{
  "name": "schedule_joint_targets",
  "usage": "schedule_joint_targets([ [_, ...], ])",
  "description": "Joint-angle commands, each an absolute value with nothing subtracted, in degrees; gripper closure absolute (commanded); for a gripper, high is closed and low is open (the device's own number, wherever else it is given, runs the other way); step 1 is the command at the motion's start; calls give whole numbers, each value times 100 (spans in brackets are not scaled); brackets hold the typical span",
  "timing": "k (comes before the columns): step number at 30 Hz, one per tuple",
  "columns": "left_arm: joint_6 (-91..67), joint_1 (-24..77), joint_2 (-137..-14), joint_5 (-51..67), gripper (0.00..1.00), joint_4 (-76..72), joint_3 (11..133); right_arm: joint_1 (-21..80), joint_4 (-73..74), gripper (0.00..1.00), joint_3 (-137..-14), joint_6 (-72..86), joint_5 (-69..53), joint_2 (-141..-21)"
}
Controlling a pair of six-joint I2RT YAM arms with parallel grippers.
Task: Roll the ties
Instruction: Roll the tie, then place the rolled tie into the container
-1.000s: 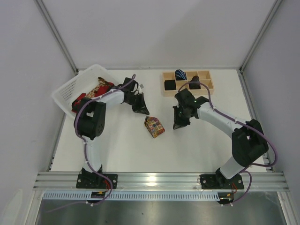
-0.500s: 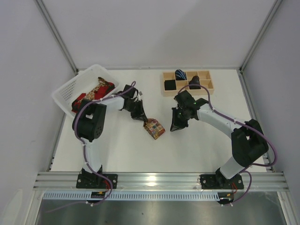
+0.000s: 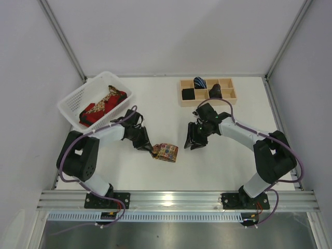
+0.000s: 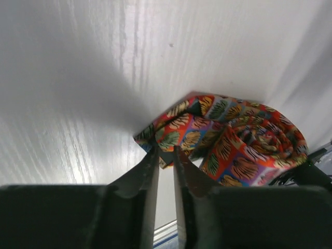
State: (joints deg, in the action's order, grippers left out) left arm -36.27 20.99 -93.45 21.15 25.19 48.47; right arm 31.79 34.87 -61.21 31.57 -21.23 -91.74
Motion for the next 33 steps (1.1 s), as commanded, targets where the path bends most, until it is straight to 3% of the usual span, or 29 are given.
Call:
schedule_joint_targets([
  [1,-3403,2109,-8546,2282,75,2699,5001,3076,3007,54,-5933,3173,-3012,-9264],
  [5,-3261,2162,-7990,2986,68,2427,5063,3059,2261,32,-5503,3471,-3620,-9176],
  [11,-3322,2513,-8383,4077,67,1864,4975,3059,494,0,-4564,4385,-3990,-8860],
  [20,-3296,2725,-8718,4034,67,1731,4931,3076,-826,0,-3956,4965,-4227,-8886],
  [27,-3199,2716,-8877,3771,68,1881,4948,3216,-1195,11,-3753,5150,-4149,-9052],
  [33,-3111,2672,-8965,3665,69,1925,4905,3401,-1476,12,-3753,5212,-4052,-9263],
])
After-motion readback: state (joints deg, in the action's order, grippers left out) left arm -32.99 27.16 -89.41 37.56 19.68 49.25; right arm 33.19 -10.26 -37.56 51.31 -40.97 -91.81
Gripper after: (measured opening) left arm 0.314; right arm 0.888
